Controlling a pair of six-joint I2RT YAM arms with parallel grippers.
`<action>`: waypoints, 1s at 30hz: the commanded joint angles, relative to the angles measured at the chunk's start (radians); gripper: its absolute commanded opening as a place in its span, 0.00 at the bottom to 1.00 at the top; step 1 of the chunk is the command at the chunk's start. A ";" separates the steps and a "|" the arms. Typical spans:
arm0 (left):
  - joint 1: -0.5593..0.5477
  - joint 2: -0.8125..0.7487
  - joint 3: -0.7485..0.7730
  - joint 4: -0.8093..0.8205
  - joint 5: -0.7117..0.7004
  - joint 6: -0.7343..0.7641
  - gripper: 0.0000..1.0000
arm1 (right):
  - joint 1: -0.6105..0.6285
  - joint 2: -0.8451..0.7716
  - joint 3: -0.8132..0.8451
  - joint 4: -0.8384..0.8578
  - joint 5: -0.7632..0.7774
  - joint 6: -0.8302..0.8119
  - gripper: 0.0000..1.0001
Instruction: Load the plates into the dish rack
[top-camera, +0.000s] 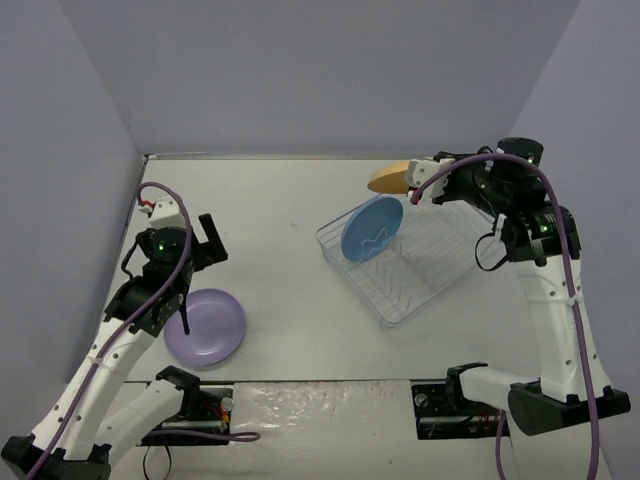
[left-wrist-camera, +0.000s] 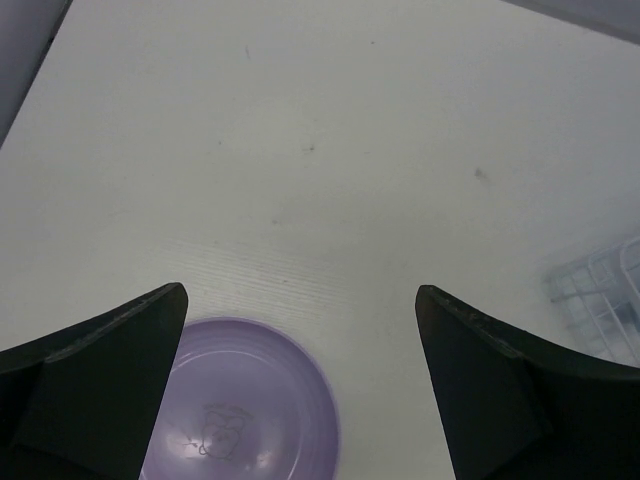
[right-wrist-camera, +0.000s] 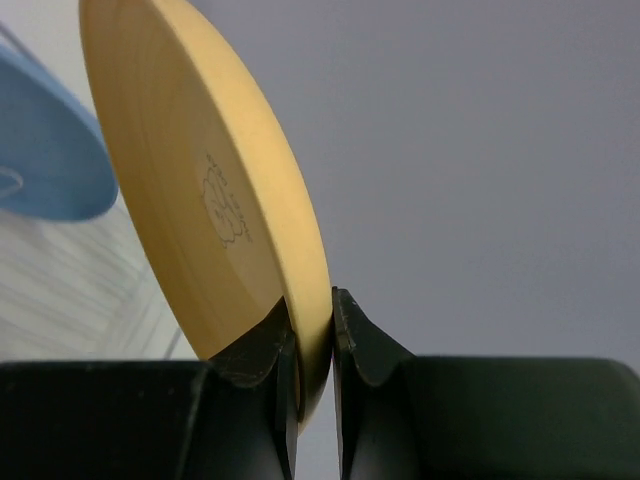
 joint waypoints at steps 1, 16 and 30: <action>0.000 0.083 0.053 -0.063 -0.125 -0.079 0.97 | -0.004 0.056 0.012 -0.293 0.065 -0.320 0.00; 0.008 0.126 0.039 -0.138 -0.137 -0.154 0.97 | -0.003 0.031 -0.195 -0.173 -0.066 -0.590 0.00; 0.019 0.155 0.014 -0.179 -0.160 -0.212 0.97 | 0.086 0.097 -0.216 -0.052 -0.182 -0.546 0.00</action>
